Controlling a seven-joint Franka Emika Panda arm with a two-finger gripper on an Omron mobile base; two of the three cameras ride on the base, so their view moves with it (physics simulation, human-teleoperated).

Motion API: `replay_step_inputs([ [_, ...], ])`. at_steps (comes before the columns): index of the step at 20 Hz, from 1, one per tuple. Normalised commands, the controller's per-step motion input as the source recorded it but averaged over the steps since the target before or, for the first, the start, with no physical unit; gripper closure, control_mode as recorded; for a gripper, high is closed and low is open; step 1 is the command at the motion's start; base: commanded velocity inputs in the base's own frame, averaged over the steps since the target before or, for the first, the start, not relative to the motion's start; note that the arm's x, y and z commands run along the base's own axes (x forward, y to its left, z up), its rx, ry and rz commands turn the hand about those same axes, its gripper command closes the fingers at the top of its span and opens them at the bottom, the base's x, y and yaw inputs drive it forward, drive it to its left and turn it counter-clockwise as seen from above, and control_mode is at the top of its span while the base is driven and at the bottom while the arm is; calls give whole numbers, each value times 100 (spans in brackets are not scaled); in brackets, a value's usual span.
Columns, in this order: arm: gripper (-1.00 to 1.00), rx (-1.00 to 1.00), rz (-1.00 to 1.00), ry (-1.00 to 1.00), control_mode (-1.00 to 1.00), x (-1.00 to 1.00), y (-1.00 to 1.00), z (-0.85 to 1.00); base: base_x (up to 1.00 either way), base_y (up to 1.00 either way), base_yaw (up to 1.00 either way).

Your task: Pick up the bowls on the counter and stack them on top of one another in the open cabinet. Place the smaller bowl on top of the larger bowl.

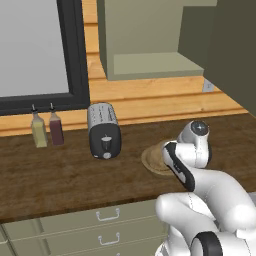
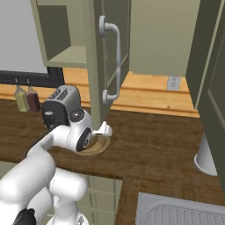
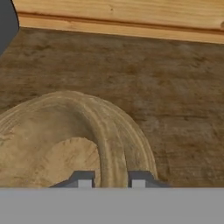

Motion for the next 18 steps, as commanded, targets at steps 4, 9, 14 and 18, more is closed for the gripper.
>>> replay_step_inputs([
  [4, -100, 0, 0, 0, -100, 0, 0, 1, 0, 0, 0],
  [9, -100, 0, -15, 16, -100, -26, -39, 2, 0, 0, 0],
  [14, -100, 0, -14, 34, -100, -19, -36, -12, 0, 0, 0],
  [18, -100, 0, 0, 0, -100, 1, 0, -2, 0, 0, 0],
])
